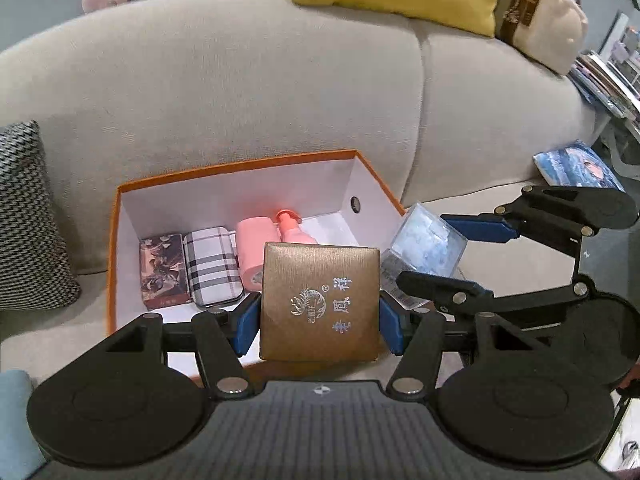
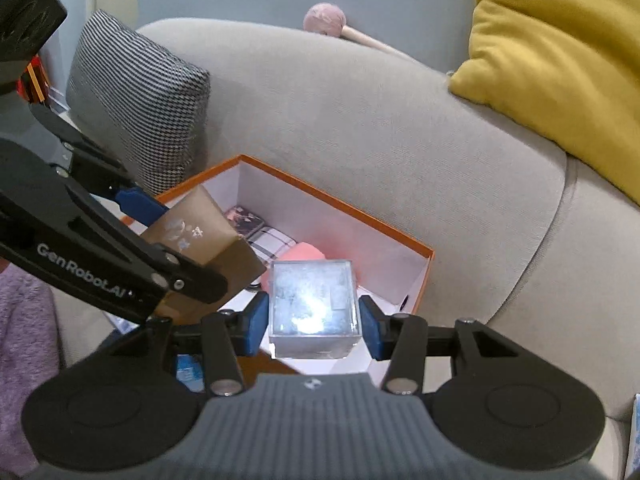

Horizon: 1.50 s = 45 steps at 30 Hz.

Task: Organize rigid objects
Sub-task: 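Lift the brown box and clear cube with both grippers over the orange box, then lower the brown box into the orange box and open the left gripper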

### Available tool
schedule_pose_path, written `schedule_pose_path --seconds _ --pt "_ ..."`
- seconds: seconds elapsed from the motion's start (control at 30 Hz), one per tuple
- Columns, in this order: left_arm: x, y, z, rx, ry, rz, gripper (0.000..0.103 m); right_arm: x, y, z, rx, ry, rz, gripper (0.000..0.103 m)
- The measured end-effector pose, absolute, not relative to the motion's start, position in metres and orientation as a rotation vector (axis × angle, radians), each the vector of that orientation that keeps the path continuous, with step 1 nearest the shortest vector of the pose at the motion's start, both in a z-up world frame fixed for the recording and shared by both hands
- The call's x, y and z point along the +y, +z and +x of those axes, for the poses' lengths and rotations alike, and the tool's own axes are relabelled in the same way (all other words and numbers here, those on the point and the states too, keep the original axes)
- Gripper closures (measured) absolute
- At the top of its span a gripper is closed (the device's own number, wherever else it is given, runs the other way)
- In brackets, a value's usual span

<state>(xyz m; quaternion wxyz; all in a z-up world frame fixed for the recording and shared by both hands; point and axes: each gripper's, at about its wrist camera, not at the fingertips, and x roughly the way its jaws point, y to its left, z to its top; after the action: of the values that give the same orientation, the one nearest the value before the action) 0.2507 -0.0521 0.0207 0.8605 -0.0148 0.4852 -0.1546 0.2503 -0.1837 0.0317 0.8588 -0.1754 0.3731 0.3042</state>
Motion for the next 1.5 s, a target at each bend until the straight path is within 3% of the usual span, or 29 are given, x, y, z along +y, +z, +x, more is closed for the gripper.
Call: schedule_pose_path --seconds 0.33,0.7,1.07,1.5 --pt "-0.044 -0.020 0.299 1.100 -0.316 -0.100 0.034 -0.180 -0.003 0.290 0.825 0.622 -0.356 0.054" --pt "-0.061 -0.033 0.359 1.158 -0.350 -0.223 0.034 -0.220 0.023 0.336 0.707 0.456 -0.305 0.054" --pt "-0.095 -0.092 0.414 1.286 -0.299 -0.348 0.034 -0.227 -0.002 0.359 0.735 0.438 -0.305 0.054" --pt "-0.113 -0.105 0.425 1.188 -0.228 -0.339 0.036 -0.233 -0.009 0.368 0.750 0.417 -0.301 0.054"
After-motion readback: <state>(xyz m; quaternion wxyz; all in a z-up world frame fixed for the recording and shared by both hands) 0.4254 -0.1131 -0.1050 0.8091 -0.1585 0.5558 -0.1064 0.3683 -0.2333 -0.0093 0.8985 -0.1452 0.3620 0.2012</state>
